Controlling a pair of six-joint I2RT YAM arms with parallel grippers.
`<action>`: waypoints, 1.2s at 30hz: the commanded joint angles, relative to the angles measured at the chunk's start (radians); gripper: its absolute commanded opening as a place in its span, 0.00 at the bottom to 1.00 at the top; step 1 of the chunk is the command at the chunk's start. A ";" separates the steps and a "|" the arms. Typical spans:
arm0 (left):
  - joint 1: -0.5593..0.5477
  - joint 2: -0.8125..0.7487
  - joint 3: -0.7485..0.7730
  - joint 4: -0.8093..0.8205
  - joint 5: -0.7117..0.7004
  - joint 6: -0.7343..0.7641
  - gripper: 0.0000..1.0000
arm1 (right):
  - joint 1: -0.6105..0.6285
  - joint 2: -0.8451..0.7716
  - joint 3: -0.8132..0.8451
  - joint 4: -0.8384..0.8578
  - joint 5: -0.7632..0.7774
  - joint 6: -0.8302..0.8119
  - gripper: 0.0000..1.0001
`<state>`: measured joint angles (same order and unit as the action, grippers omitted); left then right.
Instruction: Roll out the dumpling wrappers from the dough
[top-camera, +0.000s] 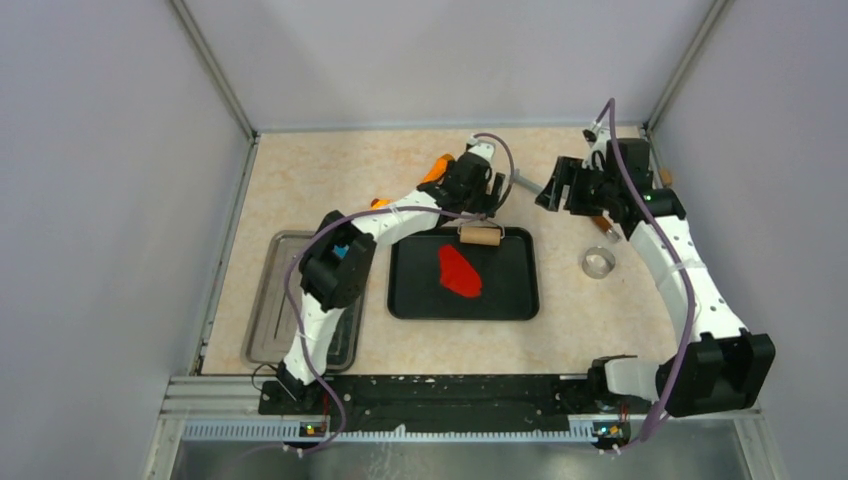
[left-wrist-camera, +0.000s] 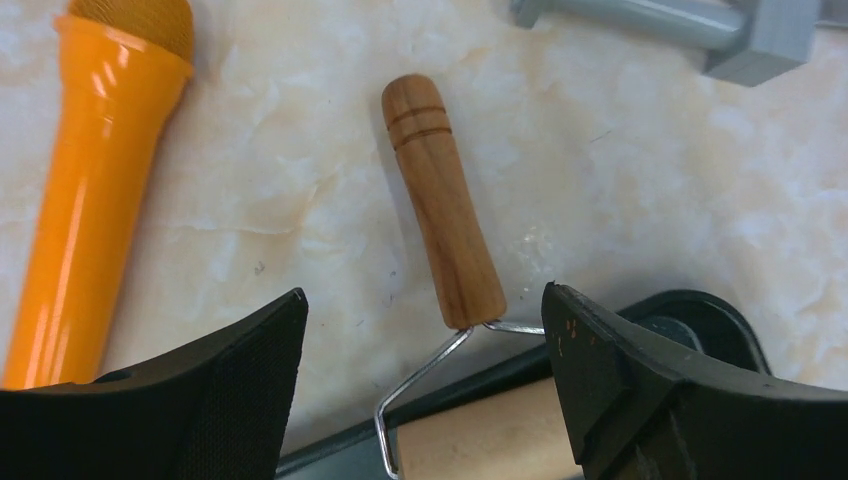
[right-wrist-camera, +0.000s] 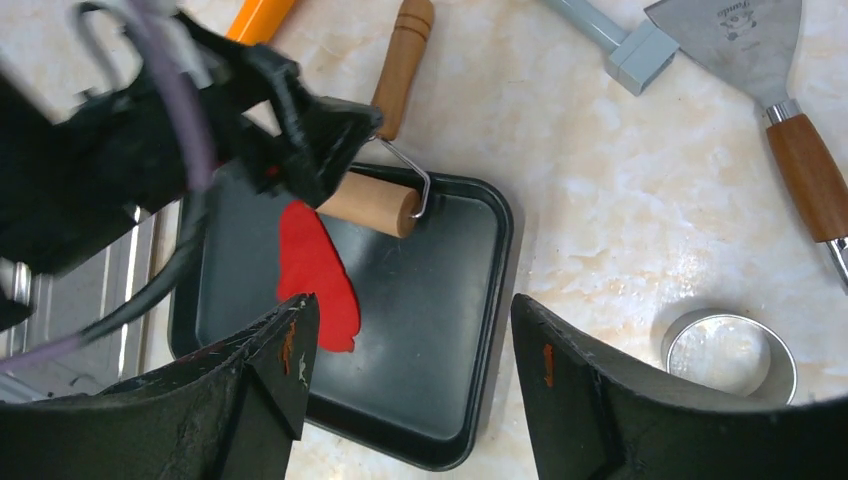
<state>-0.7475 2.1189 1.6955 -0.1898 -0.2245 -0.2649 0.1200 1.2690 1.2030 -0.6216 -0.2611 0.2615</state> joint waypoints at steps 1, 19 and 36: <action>0.026 0.073 0.082 0.009 0.050 -0.072 0.86 | 0.000 -0.056 0.064 -0.087 -0.037 -0.069 0.70; 0.035 0.172 0.017 0.001 0.136 -0.161 0.53 | -0.002 -0.060 0.065 -0.125 0.005 -0.081 0.68; 0.107 -0.175 -0.058 0.084 0.748 0.049 0.00 | -0.020 0.038 0.119 -0.094 -0.057 -0.136 0.74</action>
<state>-0.6334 2.1506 1.6772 -0.1802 0.2668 -0.2989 0.1085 1.2995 1.2434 -0.7269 -0.2478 0.1490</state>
